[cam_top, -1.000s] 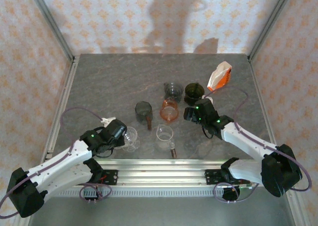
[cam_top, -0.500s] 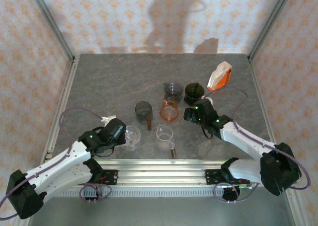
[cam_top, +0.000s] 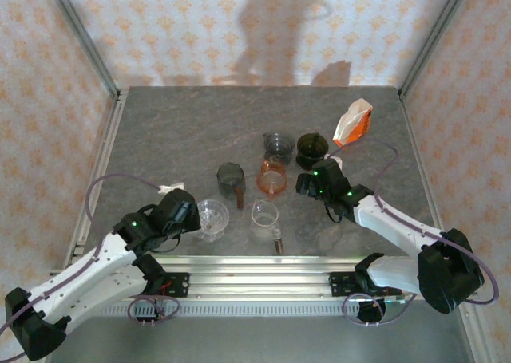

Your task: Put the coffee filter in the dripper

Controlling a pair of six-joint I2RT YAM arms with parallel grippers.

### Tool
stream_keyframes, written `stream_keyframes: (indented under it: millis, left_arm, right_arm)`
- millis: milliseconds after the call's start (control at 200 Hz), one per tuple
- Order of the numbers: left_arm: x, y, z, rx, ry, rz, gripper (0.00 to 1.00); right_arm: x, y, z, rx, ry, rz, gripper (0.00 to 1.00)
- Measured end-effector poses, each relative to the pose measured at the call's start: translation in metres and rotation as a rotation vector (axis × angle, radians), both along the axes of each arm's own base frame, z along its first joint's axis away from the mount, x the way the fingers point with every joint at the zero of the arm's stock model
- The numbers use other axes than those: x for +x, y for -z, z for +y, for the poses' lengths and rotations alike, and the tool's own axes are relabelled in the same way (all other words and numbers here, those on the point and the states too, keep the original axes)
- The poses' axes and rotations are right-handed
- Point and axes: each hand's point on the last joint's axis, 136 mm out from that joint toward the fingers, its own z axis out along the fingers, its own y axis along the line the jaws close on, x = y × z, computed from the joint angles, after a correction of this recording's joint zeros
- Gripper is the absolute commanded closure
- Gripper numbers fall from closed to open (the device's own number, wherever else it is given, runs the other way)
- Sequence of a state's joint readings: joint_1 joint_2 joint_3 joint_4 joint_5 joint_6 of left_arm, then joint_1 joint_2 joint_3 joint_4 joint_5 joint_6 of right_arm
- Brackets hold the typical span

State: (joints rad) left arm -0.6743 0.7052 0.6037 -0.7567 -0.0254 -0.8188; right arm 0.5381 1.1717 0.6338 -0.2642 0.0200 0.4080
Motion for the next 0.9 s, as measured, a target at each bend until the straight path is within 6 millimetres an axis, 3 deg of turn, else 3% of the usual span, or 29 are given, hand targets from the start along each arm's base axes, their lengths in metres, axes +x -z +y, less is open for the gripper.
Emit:
stream_keyframes:
  millis: [255,395,566,766,901]
  left_arm:
    - [0.012,-0.074,-0.014,-0.12,0.021,-0.134,1.0]
    - [0.017,-0.098,-0.027,-0.166,0.053,-0.15,1.0]
    - [0.029,-0.106,-0.06,-0.235,0.12,-0.121,1.0]
    - [0.03,-0.092,-0.114,-0.245,0.253,-0.056,1.0]
    - [0.027,-0.09,-0.137,-0.266,0.305,-0.05,1.0]
  right_arm:
    - [-0.001,0.001,-0.003,-0.01,0.009,0.004,0.08]
    - [0.0,0.0,-0.004,-0.013,0.013,0.0,0.08]
    - [-0.001,0.001,-0.005,-0.018,0.016,0.001,0.08]
    - [0.0,0.0,-0.006,-0.023,0.021,-0.002,0.08]
    - [0.0,0.0,-0.006,-0.025,0.023,-0.003,0.08]
